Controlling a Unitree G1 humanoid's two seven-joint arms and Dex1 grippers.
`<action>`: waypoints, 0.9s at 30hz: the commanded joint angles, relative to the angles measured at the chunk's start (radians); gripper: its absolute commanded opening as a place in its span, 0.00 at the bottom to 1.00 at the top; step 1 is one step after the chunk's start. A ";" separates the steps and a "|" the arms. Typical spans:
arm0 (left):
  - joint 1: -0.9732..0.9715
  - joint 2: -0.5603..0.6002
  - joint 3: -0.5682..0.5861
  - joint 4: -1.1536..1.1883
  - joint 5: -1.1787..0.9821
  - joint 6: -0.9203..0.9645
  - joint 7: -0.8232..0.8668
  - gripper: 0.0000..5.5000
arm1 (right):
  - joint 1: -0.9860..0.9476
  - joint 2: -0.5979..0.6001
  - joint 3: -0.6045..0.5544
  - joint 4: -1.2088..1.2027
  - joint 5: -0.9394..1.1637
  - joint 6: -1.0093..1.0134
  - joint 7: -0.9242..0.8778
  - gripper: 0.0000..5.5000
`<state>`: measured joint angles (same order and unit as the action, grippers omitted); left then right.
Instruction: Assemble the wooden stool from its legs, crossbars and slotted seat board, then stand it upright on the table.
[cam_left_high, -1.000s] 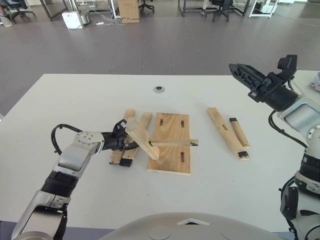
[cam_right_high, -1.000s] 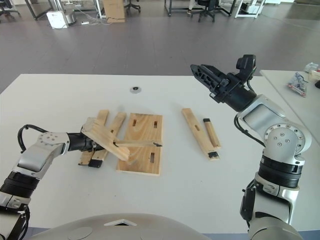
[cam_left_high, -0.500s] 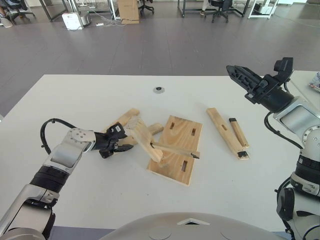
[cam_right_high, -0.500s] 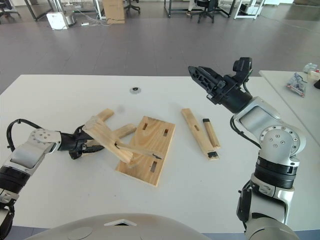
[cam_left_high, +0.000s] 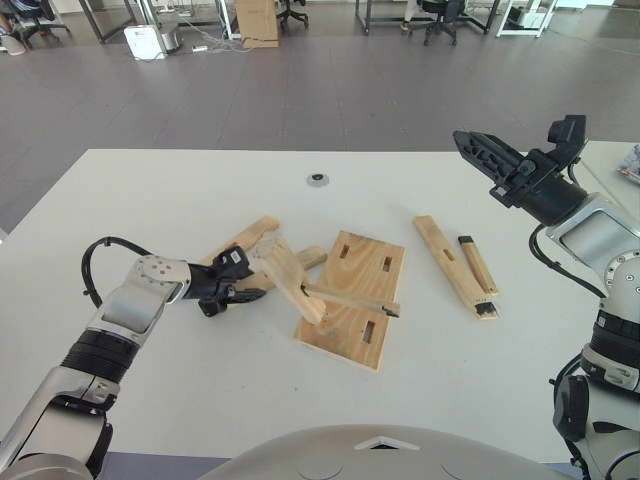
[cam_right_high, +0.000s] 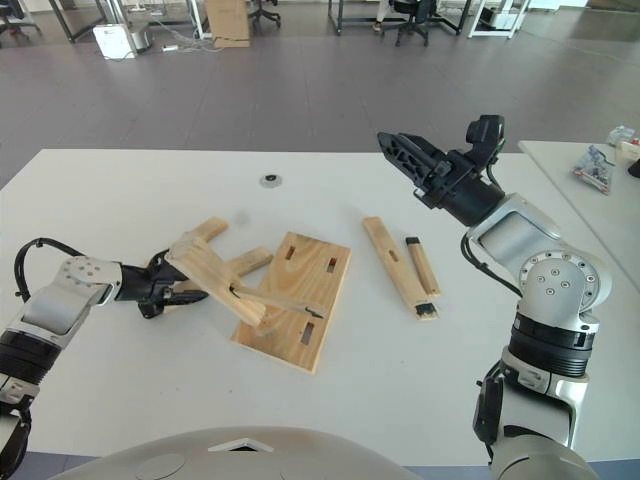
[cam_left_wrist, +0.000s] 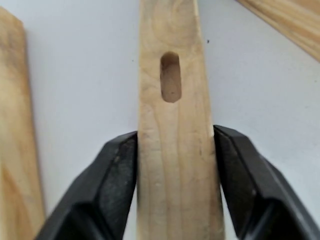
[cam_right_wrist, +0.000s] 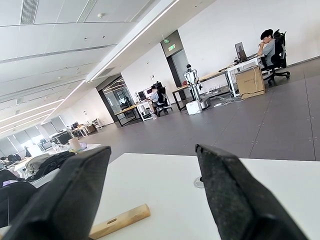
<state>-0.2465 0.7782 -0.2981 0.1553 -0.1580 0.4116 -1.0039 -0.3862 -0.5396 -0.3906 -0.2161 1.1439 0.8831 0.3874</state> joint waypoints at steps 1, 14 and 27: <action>0.055 -0.017 0.006 0.058 -0.009 0.116 -0.003 0.38 | -0.018 0.002 -0.001 0.003 0.003 0.000 -0.008 0.58; -0.472 -0.058 0.428 -0.107 -0.556 0.454 -0.121 0.38 | -0.245 0.043 0.050 -0.037 0.239 0.051 0.001 0.69; -0.490 -0.051 0.392 -0.309 -0.804 0.678 -0.183 0.38 | -0.311 0.054 0.126 0.028 0.413 0.092 0.035 0.66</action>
<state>-0.7434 0.7168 0.1060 -0.1334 -0.9419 1.0808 -1.1711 -0.6664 -0.4889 -0.2702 -0.1790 1.5230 0.9581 0.4107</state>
